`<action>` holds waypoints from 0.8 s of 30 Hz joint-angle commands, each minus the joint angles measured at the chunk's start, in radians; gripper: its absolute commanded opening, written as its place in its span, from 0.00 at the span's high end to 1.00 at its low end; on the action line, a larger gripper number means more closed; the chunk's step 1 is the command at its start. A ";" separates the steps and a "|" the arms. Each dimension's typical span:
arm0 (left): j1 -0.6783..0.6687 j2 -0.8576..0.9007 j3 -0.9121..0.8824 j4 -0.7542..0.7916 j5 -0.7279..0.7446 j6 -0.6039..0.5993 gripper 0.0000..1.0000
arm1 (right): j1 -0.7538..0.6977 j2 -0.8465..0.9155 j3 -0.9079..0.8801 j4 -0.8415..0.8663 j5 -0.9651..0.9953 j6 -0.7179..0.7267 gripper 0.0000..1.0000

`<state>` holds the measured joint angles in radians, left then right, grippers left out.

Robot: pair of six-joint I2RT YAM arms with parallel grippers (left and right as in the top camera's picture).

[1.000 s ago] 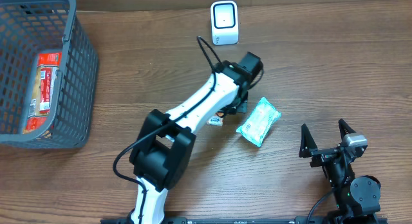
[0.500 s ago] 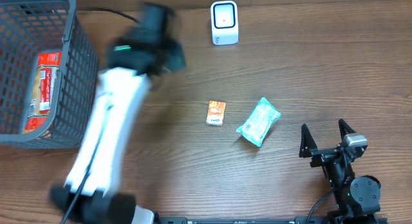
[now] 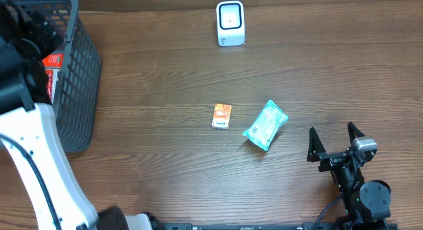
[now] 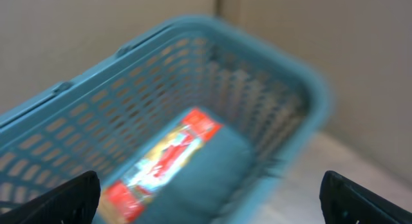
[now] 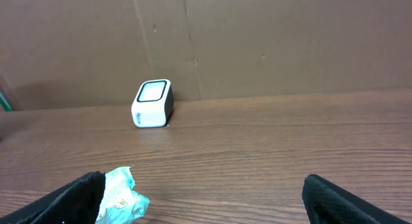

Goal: Scan the item barcode
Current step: 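Swing the left gripper back over the grey basket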

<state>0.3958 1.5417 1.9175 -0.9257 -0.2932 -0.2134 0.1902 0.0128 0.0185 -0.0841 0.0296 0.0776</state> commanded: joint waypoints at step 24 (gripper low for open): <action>0.308 0.526 -0.018 0.092 0.254 0.430 0.00 | -0.002 -0.009 -0.011 0.003 -0.002 -0.007 0.00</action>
<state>0.6724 2.0113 1.9038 -0.8516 -0.1474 0.1123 0.1902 0.0128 0.0185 -0.0834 0.0299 0.0772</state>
